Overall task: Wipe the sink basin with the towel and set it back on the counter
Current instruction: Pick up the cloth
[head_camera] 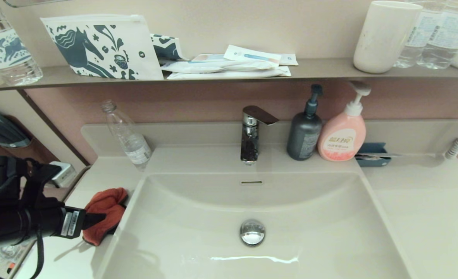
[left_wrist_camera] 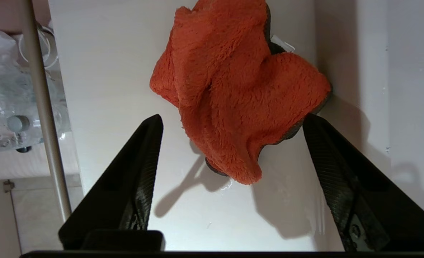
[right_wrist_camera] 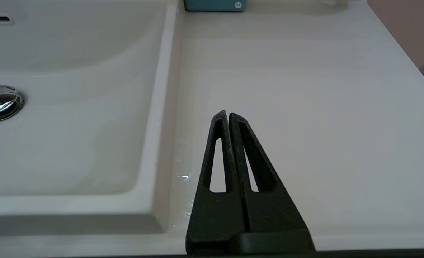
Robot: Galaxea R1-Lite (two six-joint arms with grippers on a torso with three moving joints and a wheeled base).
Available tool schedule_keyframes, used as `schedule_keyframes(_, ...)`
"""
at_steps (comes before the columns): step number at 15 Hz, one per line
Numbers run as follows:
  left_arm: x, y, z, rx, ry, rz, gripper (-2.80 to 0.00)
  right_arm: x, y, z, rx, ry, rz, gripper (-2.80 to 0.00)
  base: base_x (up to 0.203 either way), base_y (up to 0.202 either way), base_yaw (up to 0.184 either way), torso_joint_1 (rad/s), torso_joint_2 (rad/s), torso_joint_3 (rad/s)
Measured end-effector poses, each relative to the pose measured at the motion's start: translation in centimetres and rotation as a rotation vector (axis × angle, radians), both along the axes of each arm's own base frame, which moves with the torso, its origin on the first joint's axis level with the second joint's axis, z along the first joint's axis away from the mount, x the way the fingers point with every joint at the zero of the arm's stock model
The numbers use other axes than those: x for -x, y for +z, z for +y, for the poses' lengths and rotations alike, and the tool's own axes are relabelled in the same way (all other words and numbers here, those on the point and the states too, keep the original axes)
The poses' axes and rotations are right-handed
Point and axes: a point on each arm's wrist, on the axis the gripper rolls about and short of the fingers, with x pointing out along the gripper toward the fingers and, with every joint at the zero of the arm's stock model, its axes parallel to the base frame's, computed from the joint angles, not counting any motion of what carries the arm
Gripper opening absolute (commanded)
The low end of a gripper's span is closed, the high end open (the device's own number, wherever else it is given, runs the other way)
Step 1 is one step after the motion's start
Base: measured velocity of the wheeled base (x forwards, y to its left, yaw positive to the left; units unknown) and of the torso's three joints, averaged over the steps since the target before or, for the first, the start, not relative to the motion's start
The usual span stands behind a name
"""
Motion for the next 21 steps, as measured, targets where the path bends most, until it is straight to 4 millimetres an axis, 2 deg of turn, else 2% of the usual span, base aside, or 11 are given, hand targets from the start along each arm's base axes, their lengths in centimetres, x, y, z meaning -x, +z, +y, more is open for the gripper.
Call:
schedule_keyframes(10,-1.2,-1.5,2.1,0.033,-0.010,0.042,0.00,0.0,0.0,0.0,0.000,0.000,0.000,-2.80,0.000,0.000,0.000,0.000,0.00,0.000)
schedule_keyframes(14,-2.5,-2.3,3.0,0.043,-0.007,0.012,0.00,0.0,0.0,0.0,0.000,0.000,0.000,-2.80,0.000,0.000,0.000,0.000,0.00,0.000)
schedule_keyframes(18,-3.0,-2.9,3.2,0.129,-0.073,-0.006,0.00,0.0,0.0,0.0,0.000,0.000,0.000,-2.80,0.000,0.000,0.000,0.000,0.00,0.000)
schedule_keyframes(19,-3.0,-3.0,3.3,0.133,-0.073,-0.003,-2.80,0.0,0.0,0.0,0.000,0.000,0.000,-2.80,0.000,0.000,0.000,0.000,0.00,0.000)
schedule_keyframes(21,-3.1,-3.2,3.3,0.137,-0.073,0.002,-2.80,0.0,0.0,0.0,0.000,0.000,0.000,-2.80,0.000,0.000,0.000,0.000,0.00,0.000)
